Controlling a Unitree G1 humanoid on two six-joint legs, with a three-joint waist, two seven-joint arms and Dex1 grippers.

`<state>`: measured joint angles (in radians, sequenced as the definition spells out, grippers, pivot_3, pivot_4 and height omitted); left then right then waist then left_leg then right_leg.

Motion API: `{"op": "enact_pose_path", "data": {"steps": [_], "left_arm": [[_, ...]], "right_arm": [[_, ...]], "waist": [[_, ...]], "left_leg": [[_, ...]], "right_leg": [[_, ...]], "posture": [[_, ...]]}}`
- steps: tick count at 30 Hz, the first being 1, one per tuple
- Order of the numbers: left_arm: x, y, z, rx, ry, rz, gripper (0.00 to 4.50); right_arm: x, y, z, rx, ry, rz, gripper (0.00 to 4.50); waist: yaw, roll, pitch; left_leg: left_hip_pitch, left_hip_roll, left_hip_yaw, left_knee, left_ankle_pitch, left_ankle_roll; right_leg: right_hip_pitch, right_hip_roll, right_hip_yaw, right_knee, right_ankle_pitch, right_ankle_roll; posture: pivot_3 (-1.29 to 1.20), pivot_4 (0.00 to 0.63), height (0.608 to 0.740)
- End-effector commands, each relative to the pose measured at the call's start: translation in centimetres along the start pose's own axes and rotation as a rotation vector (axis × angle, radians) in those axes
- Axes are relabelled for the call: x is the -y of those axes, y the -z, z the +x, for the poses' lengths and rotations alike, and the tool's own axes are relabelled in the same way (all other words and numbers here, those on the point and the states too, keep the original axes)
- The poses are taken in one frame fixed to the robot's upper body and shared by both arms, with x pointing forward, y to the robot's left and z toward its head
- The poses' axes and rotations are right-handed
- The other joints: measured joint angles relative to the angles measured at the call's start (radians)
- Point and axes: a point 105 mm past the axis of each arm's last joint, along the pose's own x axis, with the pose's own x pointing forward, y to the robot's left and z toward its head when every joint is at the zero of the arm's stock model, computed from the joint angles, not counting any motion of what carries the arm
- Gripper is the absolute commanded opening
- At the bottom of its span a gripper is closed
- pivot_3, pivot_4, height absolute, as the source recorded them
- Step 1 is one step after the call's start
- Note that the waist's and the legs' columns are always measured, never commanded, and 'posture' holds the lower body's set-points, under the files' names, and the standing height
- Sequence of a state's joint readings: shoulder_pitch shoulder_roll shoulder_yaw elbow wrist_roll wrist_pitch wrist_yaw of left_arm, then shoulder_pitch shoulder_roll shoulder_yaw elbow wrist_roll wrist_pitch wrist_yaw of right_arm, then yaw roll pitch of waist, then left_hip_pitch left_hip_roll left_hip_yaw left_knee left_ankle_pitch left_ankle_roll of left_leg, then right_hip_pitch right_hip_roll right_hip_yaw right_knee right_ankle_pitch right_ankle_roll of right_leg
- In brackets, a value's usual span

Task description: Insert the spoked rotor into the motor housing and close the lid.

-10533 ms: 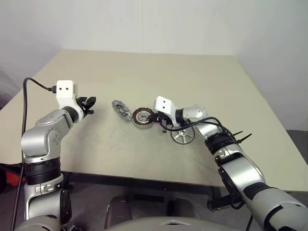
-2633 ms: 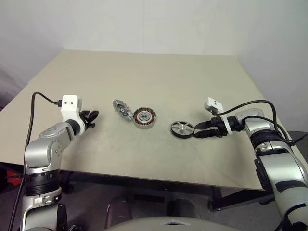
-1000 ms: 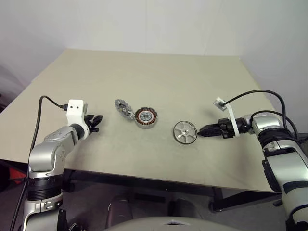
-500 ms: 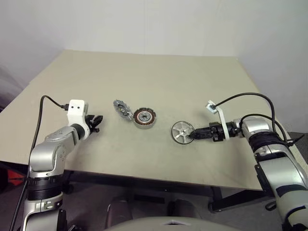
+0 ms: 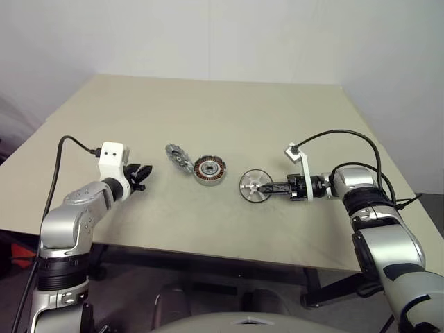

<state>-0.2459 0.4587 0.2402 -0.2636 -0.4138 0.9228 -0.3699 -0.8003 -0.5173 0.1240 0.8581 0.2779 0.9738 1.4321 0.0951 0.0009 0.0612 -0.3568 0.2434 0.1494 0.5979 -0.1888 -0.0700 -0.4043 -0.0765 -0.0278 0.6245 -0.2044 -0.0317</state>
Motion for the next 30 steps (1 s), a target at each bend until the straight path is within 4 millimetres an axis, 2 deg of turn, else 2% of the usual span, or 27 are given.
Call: {"op": "enact_pose_path", "data": {"steps": [1,5,9,13,18,22,30], "left_arm": [[1.0,-1.9,-0.5,0.058,0.062,0.052,1.97],[1.1,-2.1,-0.7,0.057,0.078,0.065,1.97],[3.1,-2.2,-1.2,0.069,0.198,0.079,1.97],[4.3,-2.5,-1.7,0.085,0.273,0.082,1.97],[4.4,-2.7,-1.7,0.09,0.28,0.09,1.97],[4.7,-2.7,-2.2,0.096,0.301,0.094,1.97],[5.1,-2.5,-2.8,0.099,0.318,0.091,1.97]], "right_arm": [[-2.5,-2.2,0.6,0.046,-0.075,-0.045,0.39],[-3.7,-3.1,1.2,0.08,-0.109,-0.021,0.39],[-4.9,-4.4,1.7,0.138,-0.153,0.062,0.39],[-6.0,-5.7,3.4,0.173,-0.174,0.137,0.39],[-6.8,-6.3,6.1,0.18,-0.166,0.2,0.39],[-7.0,-6.3,7.7,0.186,-0.135,0.215,0.39],[-6.5,-7.1,8.8,0.246,-0.089,0.213,0.39]], "waist": [[0.0,0.0,0.0],[0.002,0.001,0.0],[0.003,0.001,0.0],[0.003,0.001,0.0],[0.002,0.001,0.0],[0.003,0.001,0.0],[0.003,0.001,0.001]], "left_leg": [[0.0,0.0,0.0,0.0,0.0,0.0],[-0.001,0.0,0.0,-0.002,0.001,-0.001],[-0.006,0.0,0.0,-0.002,0.0,-0.001],[-0.011,0.0,0.0,-0.002,0.001,-0.002],[-0.011,0.001,0.0,-0.003,0.004,-0.007],[-0.011,0.0,0.0,-0.004,0.005,-0.008],[-0.011,0.0,0.0,-0.005,0.005,-0.01]], "right_leg": [[0.0,0.0,0.0,0.0,0.0,0.0],[-0.001,0.0,0.0,0.0,0.0,0.0],[-0.005,0.0,-0.001,-0.002,0.0,0.0],[-0.012,0.0,-0.001,0.0,0.0,0.0],[-0.013,0.001,0.0,0.002,0.0,0.0],[-0.013,0.0,0.0,0.002,0.0,0.0],[-0.013,0.0,0.0,0.001,0.0,0.0]], "posture": [[0.0,0.0,0.74],[0.0,0.0,0.74],[0.0,0.0,0.74],[0.0,0.0,0.74],[0.0,0.0,0.74],[0.0,0.0,0.74],[0.0,0.0,0.74]]}}
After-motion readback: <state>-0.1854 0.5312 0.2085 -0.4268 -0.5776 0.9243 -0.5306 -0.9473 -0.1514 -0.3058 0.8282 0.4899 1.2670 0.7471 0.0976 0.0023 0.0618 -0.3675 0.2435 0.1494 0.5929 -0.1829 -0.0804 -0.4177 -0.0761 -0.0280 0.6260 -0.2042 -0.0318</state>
